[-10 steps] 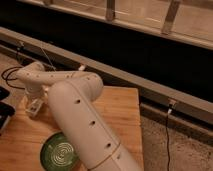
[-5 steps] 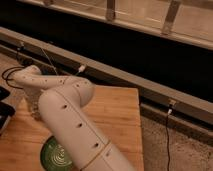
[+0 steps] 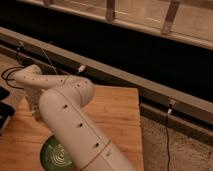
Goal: Place the bottle in the ceramic bowl
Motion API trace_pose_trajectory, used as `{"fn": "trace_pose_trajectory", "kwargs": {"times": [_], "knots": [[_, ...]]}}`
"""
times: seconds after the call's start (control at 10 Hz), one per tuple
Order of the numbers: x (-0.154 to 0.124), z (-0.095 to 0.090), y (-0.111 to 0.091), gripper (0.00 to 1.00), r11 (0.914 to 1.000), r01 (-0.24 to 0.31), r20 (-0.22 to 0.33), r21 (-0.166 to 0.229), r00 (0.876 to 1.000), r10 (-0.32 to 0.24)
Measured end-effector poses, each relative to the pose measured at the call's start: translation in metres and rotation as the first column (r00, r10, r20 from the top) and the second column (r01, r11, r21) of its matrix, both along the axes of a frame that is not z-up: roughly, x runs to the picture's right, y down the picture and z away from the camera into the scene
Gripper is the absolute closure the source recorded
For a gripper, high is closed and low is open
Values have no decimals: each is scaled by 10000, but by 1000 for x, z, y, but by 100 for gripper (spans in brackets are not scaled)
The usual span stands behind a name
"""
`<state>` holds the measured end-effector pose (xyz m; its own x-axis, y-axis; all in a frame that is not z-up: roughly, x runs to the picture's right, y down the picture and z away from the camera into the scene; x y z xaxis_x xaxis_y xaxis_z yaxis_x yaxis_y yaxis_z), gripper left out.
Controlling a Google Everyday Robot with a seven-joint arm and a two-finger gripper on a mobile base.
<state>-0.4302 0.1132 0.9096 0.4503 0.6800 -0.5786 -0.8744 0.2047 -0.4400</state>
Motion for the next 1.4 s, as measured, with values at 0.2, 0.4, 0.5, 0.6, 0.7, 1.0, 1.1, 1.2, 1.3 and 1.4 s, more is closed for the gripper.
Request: {"fn": "trace_pose_trajectory", "kwargs": {"times": [0.2, 0.4, 0.5, 0.6, 0.7, 1.0, 1.1, 1.2, 1.3, 1.4], "knots": [[9, -7, -11, 100, 9982, -483, 332, 342, 9983, 472], [46, -28, -46, 100, 9816, -1717, 1122, 832, 9804, 1619], [66, -42, -64, 100, 9692, -2303, 1619, 872, 9633, 2143], [73, -54, -73, 100, 9592, -2706, 2026, 817, 9468, 2499], [84, -66, -82, 100, 9429, -3254, 2598, 716, 9187, 2973], [129, -82, -85, 100, 8907, -4530, 4352, 376, 8098, 3935], [139, -83, -79, 100, 8924, -4505, 4904, 267, 7838, 3810], [147, -86, -71, 100, 9157, -4014, 5462, 186, 7712, 3270], [148, -92, -67, 100, 9414, -3366, 5541, 217, 7879, 2689], [145, -98, -66, 100, 9615, -2718, 5442, 416, 8132, 2063]]}}
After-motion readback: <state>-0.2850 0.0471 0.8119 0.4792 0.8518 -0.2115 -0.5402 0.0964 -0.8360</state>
